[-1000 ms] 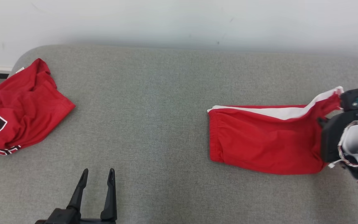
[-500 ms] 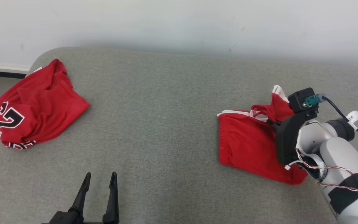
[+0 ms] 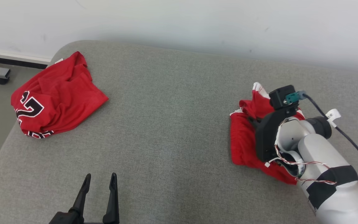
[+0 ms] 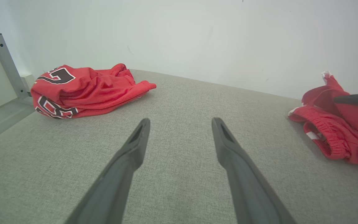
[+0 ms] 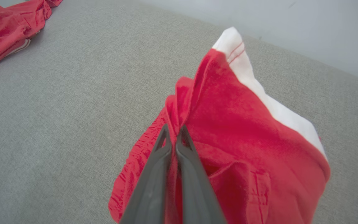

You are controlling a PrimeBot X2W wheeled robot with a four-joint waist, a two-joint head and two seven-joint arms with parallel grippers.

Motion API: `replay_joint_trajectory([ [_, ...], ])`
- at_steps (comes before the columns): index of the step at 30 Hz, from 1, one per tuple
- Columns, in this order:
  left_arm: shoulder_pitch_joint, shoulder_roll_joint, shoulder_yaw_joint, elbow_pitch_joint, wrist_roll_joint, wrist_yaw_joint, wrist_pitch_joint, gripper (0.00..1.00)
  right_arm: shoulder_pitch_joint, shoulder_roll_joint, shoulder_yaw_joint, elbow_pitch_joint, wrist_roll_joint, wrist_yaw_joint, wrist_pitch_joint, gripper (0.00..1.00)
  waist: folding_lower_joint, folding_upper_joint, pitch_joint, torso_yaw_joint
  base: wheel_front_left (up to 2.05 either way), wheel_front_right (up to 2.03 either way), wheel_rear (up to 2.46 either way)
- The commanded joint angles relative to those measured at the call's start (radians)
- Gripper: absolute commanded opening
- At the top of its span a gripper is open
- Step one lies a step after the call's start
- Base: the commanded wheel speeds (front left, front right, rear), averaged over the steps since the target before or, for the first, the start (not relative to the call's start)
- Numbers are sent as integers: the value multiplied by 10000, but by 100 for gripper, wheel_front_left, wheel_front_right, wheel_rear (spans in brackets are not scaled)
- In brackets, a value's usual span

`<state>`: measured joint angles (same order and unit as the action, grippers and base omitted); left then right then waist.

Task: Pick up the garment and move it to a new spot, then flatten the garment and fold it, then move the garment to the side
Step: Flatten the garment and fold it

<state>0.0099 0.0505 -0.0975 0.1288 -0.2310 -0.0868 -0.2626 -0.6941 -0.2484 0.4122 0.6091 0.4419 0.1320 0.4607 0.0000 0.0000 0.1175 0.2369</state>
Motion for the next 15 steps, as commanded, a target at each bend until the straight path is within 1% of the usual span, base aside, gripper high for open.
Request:
replay_joint_trajectory([
  [1,83,-3,-1,-3,-40,40,-32,100,-55,65,85,76,47,-27,23,0,0,0,-14,30,0,0,0],
  [8,66,-3,9,27,-59,54,-32,100,-145,381,583,604,309,-27,-77,0,0,0,-43,59,0,0,0],
  [9,66,-2,27,-7,-47,57,-32,100,-150,466,683,701,427,-27,-182,100,0,0,-74,41,0,0,0],
  [11,82,-2,43,-28,-37,55,-32,100,-173,540,836,686,627,-27,-283,100,0,0,-109,15,0,0,0],
  [13,121,-2,68,-34,-18,69,-32,100,-182,626,950,434,1104,-27,-498,100,0,0,-168,-29,0,0,0],
  [15,165,-2,89,-52,-3,71,-32,100,-196,522,1018,136,1567,-27,-739,100,0,0,-235,-80,0,0,0],
])
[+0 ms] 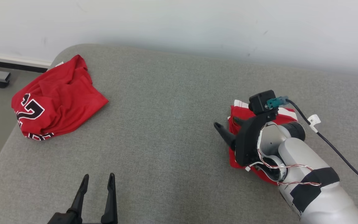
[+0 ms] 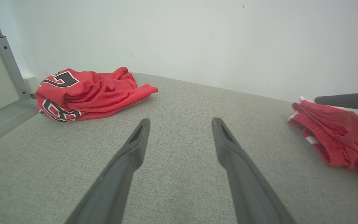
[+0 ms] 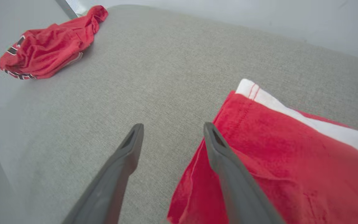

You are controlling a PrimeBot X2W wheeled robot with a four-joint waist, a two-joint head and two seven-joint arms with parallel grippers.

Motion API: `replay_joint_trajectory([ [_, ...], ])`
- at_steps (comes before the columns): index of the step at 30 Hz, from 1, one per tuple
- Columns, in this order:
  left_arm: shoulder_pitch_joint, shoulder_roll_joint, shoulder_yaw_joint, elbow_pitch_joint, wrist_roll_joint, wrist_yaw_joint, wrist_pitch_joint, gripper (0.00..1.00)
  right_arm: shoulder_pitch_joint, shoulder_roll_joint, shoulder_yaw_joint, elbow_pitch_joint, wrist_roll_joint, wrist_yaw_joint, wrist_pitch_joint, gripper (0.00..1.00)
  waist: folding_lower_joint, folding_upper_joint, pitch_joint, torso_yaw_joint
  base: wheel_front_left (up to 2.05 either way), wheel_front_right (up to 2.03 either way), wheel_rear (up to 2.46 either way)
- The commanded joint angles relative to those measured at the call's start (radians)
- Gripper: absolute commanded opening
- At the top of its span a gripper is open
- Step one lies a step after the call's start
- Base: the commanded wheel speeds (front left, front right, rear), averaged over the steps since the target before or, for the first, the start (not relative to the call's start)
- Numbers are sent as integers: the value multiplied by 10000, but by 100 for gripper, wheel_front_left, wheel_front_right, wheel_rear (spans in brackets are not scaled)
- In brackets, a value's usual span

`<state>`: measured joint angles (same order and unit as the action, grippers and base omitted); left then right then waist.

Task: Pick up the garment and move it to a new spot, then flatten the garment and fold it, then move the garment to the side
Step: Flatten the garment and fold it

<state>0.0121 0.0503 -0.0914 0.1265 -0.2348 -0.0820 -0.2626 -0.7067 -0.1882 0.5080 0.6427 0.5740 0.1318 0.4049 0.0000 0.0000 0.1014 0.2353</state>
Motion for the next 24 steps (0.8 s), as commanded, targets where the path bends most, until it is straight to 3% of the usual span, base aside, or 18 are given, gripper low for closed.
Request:
replay_joint_trajectory([
  [1,143,0,28,-29,36,23,-32,100,-70,-80,59,-199,245,-25,-181,100,0,0,-74,-63,0,0,0],
  [7,204,-2,64,-87,56,-22,-32,100,-85,-918,-167,-715,705,-25,-1242,100,0,0,-250,-248,0,0,0],
  [12,251,0,27,-64,60,-29,-32,100,328,-1664,-973,-132,279,-23,-2026,100,0,0,-348,-291,0,0,0],
  [17,298,0,62,-130,84,-45,-32,100,959,-1950,-1605,632,-222,-23,-2557,96,0,0,-313,-290,0,0,0],
  [18,294,-2,83,-158,89,-42,-32,100,1057,-1930,-1752,781,-277,-23,-2661,49,0,0,-273,-302,0,0,0],
  [19,292,-2,98,-165,98,-42,-32,100,1174,-1862,-1853,932,-355,-23,-2747,28,0,0,-254,-309,0,0,0],
  [20,299,0,119,-170,106,-43,-32,100,1287,-1784,-1911,1078,-471,-23,-2826,0,0,0,-237,-322,0,0,0],
  [24,296,-2,128,-165,121,-65,-32,100,1497,-1465,-1985,1482,-757,-23,-3059,0,0,0,-195,-354,0,0,0],
])
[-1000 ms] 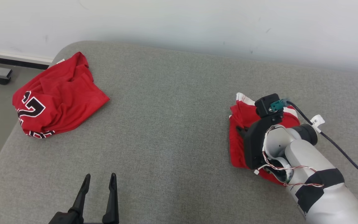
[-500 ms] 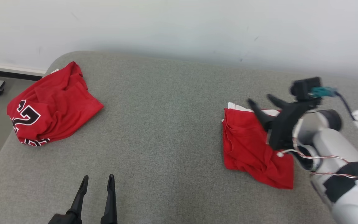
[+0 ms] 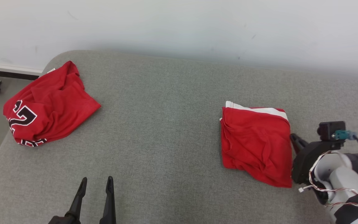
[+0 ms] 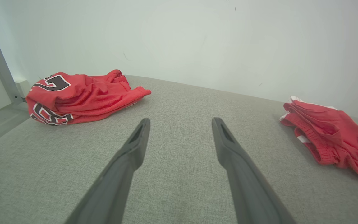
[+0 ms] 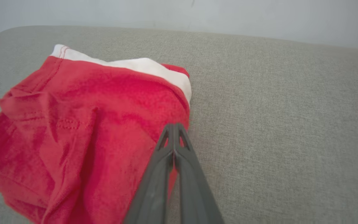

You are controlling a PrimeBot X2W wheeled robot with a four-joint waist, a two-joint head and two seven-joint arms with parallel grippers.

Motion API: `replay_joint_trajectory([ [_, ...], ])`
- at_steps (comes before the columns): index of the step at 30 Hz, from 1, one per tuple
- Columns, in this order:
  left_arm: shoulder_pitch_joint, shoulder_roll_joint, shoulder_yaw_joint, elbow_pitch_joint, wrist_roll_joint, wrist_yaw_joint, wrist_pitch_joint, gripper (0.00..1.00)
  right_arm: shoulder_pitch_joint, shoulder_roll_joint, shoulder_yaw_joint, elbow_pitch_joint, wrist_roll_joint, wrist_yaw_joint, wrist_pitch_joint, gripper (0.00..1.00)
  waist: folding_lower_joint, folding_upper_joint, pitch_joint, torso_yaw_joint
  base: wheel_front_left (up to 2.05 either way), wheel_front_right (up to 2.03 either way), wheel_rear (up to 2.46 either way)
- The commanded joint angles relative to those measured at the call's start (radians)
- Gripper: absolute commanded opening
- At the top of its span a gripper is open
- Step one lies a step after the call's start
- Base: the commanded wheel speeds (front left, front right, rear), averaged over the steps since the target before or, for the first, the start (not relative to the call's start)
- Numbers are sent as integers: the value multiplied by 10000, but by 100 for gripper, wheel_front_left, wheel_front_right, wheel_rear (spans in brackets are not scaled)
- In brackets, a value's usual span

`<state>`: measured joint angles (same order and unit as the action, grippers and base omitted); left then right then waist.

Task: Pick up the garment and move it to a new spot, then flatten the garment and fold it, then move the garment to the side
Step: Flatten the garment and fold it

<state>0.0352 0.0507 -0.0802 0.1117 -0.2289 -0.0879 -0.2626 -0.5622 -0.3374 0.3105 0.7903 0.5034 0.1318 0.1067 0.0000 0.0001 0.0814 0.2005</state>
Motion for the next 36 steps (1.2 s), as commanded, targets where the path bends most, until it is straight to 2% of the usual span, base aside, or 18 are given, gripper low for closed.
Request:
replay_joint_trajectory([
  [1,55,-5,13,-4,69,-22,-32,100,95,155,21,63,-74,-23,-131,0,0,-1,2,-10,0,0,0],
  [14,122,-4,11,124,117,-88,-32,100,191,1199,1133,348,-191,-23,-12,0,0,-1,-171,120,0,0,0],
  [26,220,-4,71,153,14,-105,-32,100,489,1914,2847,-675,536,-24,-28,0,0,-1,-364,150,0,0,0],
  [31,279,-4,97,169,-19,-49,-32,100,709,1807,3367,-1444,1058,-24,-224,0,0,-1,-527,112,0,0,0],
  [33,333,-4,131,171,-14,-22,-32,100,868,1652,3438,-1773,1180,-24,-391,44,0,-1,-642,71,0,0,0],
  [34,372,-2,149,159,-11,-20,-32,100,957,1567,3388,-1951,1249,-24,-506,100,0,-1,-702,40,0,0,0],
  [36,478,-4,224,116,-17,0,-32,100,1155,1455,3248,-2402,1388,-24,-865,100,0,-1,-819,-49,0,0,0],
])
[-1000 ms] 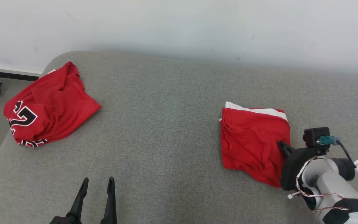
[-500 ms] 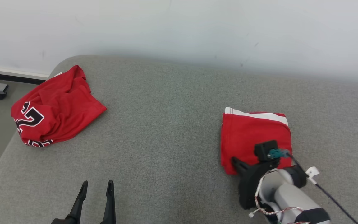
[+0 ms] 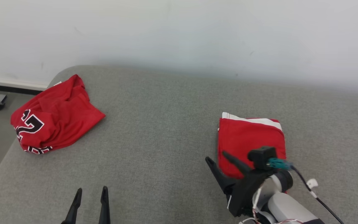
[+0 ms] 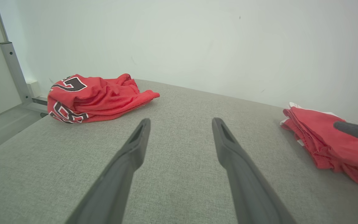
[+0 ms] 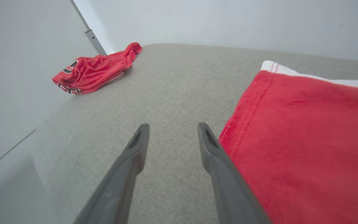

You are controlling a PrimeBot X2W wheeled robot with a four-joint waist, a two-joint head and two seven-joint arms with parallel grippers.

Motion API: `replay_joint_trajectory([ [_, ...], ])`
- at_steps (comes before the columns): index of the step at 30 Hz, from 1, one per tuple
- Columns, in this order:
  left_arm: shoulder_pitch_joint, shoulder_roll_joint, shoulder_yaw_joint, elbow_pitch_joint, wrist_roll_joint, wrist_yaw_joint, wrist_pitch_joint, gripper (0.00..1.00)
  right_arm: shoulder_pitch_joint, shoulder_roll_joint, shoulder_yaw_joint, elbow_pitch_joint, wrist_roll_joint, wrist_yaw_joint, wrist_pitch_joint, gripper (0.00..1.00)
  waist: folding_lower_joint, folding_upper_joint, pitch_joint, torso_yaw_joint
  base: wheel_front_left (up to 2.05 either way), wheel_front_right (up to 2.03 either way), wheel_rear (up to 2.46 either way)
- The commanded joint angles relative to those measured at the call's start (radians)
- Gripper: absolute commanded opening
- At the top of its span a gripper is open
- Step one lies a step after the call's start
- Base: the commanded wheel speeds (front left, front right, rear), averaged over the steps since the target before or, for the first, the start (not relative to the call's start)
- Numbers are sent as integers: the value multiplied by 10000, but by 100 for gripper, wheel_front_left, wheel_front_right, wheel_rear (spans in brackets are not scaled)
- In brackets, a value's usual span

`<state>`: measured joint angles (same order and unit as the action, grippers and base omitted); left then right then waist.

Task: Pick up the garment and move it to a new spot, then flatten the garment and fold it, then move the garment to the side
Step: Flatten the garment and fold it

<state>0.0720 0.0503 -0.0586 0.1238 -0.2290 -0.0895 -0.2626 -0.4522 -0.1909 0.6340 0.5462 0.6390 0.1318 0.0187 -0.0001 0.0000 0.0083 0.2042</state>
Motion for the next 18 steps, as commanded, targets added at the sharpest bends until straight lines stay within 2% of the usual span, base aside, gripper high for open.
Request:
replay_joint_trajectory([
  [1,161,3,76,-24,-21,13,-32,100,181,-89,-143,-171,81,-24,-220,100,1,0,-145,-158,0,0,0],
  [6,374,1,243,-172,-7,55,-32,100,912,-455,-1145,-1040,-280,-24,-1040,100,1,0,-364,-537,0,0,0],
  [10,442,1,339,-313,58,60,-32,100,1714,-591,-2352,-1695,-887,-24,-1544,100,1,0,-504,-796,0,0,0],
  [18,441,-2,644,-367,189,11,-32,100,3256,-150,-4693,-2959,-2152,-24,-1662,100,1,0,-729,-1344,0,0,0],
])
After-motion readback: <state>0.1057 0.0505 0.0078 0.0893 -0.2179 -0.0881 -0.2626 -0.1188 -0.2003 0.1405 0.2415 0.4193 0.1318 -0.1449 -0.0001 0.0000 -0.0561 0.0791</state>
